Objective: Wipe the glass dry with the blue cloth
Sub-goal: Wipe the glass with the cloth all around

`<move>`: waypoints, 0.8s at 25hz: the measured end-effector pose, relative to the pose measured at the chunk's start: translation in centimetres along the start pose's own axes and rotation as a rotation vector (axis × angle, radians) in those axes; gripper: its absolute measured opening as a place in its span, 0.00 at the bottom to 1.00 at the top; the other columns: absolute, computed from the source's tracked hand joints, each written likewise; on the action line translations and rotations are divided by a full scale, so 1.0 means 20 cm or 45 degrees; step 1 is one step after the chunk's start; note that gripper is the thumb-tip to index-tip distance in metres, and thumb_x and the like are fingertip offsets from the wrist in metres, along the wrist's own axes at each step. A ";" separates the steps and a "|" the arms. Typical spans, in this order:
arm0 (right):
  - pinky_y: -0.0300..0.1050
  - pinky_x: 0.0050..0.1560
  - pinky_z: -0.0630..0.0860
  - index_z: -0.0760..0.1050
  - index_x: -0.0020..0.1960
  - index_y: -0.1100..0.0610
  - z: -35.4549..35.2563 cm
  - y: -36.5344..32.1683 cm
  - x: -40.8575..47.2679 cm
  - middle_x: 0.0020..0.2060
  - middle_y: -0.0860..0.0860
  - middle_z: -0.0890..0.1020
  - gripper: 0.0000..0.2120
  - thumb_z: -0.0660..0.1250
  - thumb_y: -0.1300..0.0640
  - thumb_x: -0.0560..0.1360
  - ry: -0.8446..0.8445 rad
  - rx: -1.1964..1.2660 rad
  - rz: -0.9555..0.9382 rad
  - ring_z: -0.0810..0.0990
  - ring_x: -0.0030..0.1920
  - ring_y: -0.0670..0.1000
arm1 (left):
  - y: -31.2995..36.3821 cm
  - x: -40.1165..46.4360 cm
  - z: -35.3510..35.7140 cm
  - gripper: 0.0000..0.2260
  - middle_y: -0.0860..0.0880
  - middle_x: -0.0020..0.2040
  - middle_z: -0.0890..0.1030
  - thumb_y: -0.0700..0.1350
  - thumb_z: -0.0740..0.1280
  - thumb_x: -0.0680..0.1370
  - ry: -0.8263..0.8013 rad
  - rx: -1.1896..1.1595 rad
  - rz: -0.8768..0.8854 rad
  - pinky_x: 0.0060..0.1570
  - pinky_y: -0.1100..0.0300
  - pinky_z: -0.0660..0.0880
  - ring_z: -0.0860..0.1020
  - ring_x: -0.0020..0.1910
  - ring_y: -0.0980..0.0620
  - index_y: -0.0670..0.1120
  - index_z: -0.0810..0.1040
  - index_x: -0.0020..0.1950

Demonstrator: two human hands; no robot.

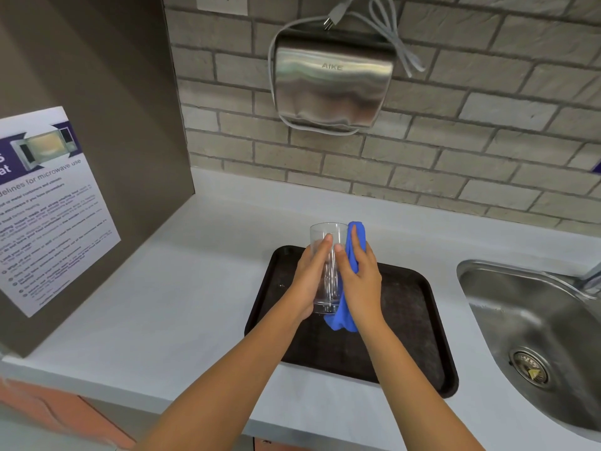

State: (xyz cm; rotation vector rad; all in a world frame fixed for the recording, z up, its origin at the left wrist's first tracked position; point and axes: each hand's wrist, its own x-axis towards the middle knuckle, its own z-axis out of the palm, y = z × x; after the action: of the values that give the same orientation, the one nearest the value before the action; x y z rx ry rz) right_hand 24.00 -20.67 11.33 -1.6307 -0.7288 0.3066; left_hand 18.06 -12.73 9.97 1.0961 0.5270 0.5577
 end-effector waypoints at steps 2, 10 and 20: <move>0.39 0.67 0.70 0.62 0.74 0.38 0.01 0.01 -0.04 0.75 0.45 0.63 0.26 0.63 0.43 0.77 -0.036 -0.182 -0.144 0.66 0.71 0.44 | 0.01 0.00 0.01 0.24 0.45 0.61 0.84 0.63 0.62 0.80 -0.001 0.002 -0.012 0.52 0.58 0.82 0.84 0.58 0.49 0.49 0.77 0.68; 0.51 0.69 0.71 0.69 0.69 0.36 -0.02 -0.01 -0.04 0.72 0.48 0.70 0.18 0.57 0.43 0.80 0.029 -0.009 -0.008 0.71 0.69 0.48 | 0.03 0.01 0.02 0.25 0.41 0.57 0.85 0.63 0.64 0.79 0.035 -0.147 -0.126 0.54 0.51 0.82 0.85 0.53 0.45 0.46 0.79 0.66; 0.57 0.64 0.76 0.81 0.57 0.51 -0.08 -0.06 0.01 0.53 0.54 0.86 0.17 0.61 0.42 0.79 -0.144 0.477 0.458 0.84 0.55 0.55 | 0.07 0.02 0.02 0.27 0.44 0.49 0.87 0.65 0.57 0.80 -0.034 -0.396 -0.150 0.53 0.50 0.79 0.85 0.49 0.47 0.44 0.82 0.60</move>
State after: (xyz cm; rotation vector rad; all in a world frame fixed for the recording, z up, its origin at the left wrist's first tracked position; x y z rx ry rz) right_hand 24.73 -21.67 12.94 -1.3852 -0.4246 0.7537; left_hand 18.39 -12.17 11.40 0.7707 0.4606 0.5019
